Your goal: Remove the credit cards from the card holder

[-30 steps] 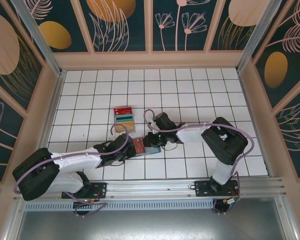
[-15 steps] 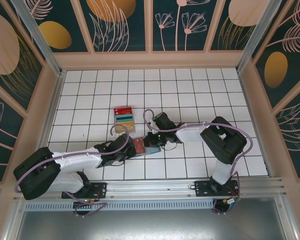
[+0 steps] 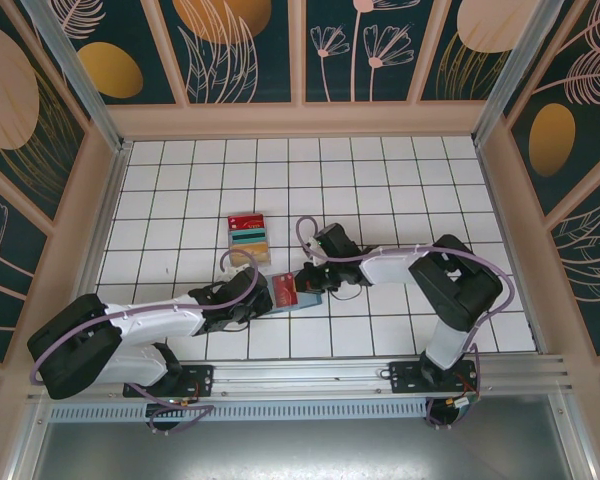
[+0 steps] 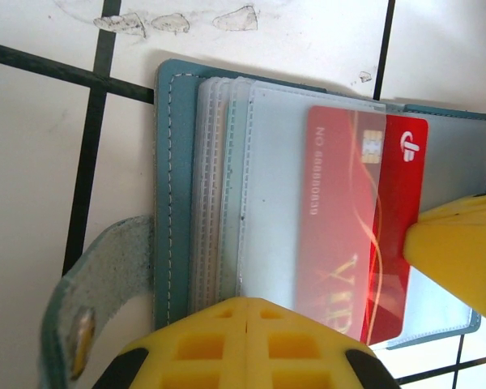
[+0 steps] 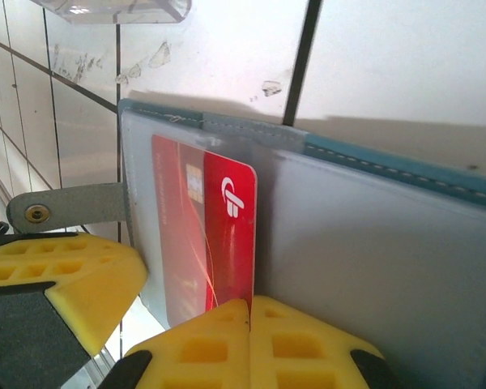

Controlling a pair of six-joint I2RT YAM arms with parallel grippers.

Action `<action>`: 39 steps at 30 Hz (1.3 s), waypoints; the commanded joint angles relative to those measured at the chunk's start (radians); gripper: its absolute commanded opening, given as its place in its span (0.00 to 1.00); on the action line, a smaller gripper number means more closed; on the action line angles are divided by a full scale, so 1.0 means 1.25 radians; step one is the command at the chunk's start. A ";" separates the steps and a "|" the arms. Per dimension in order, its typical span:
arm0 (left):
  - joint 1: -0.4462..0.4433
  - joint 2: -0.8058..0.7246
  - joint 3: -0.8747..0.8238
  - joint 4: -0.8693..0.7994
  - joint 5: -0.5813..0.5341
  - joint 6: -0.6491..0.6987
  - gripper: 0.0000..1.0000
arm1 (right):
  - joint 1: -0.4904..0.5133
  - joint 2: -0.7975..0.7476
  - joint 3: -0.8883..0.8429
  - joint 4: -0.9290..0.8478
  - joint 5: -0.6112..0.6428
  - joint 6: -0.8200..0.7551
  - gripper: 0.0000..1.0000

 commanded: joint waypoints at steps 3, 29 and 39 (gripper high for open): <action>0.000 0.018 -0.016 -0.073 -0.017 -0.013 0.00 | -0.029 -0.048 -0.029 -0.046 0.014 -0.030 0.00; 0.103 -0.092 0.085 0.211 0.154 -0.022 0.40 | -0.216 -0.342 -0.125 0.103 -0.185 -0.002 0.00; 0.124 -0.083 0.067 0.333 0.215 -0.044 0.34 | -0.223 -0.339 -0.159 0.308 -0.330 0.119 0.00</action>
